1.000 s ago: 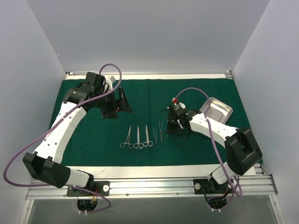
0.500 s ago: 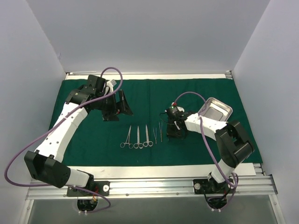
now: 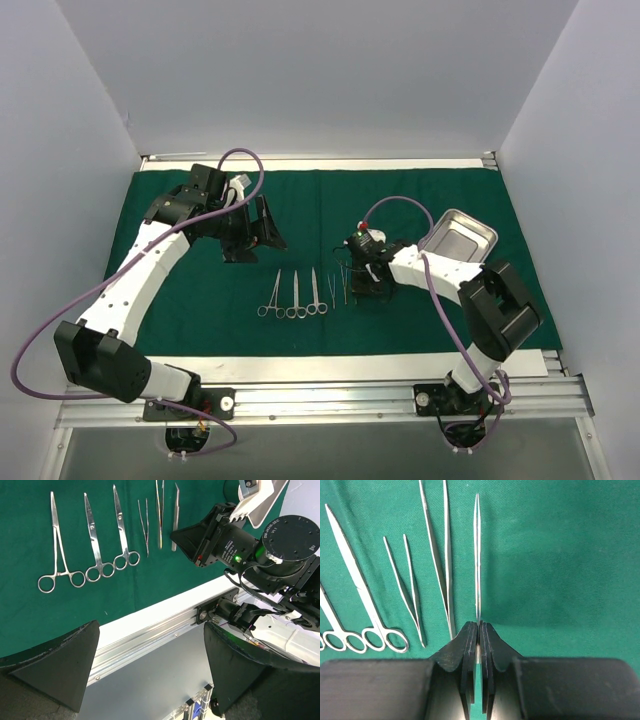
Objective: Open and lay out the surgical kit
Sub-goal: Place the medical item in the surgical kit, then reset both arms
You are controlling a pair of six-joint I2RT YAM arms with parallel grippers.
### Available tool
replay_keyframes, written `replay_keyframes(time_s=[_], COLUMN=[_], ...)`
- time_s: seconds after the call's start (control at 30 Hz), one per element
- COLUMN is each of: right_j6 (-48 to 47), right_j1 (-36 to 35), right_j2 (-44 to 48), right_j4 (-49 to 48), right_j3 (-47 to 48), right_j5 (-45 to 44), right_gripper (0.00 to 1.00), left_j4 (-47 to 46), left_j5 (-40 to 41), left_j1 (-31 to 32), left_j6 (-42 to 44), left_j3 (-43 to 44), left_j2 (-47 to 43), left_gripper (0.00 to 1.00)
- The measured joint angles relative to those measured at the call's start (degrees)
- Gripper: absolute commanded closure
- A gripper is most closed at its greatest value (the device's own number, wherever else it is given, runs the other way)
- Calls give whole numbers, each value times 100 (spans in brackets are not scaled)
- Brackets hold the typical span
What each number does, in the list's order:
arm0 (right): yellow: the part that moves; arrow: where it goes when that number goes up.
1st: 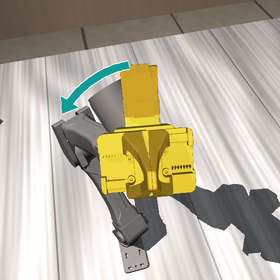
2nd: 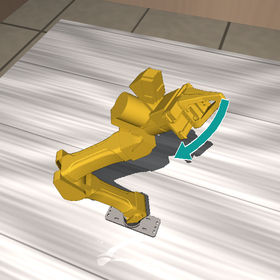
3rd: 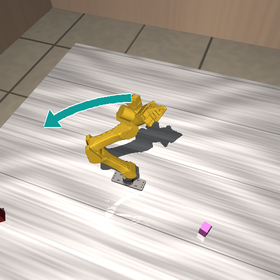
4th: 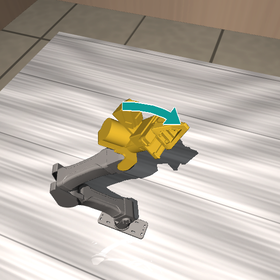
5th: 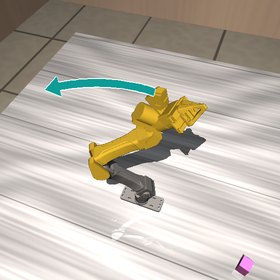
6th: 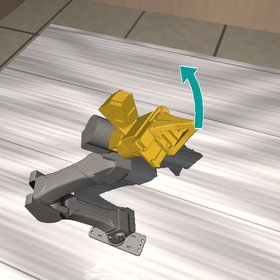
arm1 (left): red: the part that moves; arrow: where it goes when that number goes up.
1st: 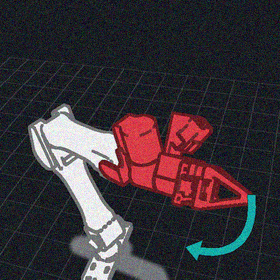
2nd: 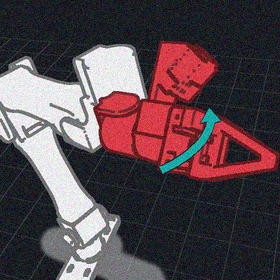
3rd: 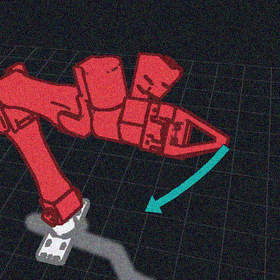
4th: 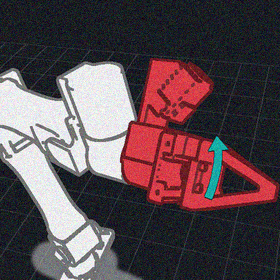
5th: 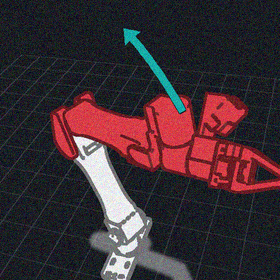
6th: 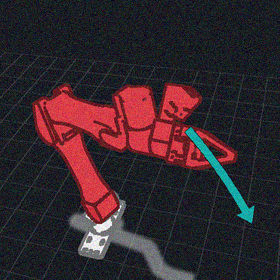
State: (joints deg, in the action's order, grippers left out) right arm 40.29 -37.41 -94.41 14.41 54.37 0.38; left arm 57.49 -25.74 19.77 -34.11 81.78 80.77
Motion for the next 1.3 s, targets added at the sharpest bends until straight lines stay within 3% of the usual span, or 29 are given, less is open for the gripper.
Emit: replay_keyframes(time_s=[0.23, 0.6, 0.8, 0.87, 1.3], right_j6=[7, 2, 2, 15, -76], right_j1=[-13, -13, -13, -13, -24], right_j2=[-2, -203, -203, -203, 195], right_j4=[-7, -138, -192, -214, 490], right_j3=[0, -68, -70, -70, 365], right_j5=[2, 70, 153, 168, -240], right_gripper=[100, 89, 76, 68, 48], left_j4=[-50, -76, -76, -76, -125], left_j5=[-52, -116, -144, -153, -157], left_j1=[0, -2, -13, -13, -20], left_j6=[-2, -2, -4, -7, -20], left_j3=[-11, -11, -11, -11, -205], left_j2=[0, 2, 0, 0, -7], left_gripper=[6, 6, 6, 6, 6])
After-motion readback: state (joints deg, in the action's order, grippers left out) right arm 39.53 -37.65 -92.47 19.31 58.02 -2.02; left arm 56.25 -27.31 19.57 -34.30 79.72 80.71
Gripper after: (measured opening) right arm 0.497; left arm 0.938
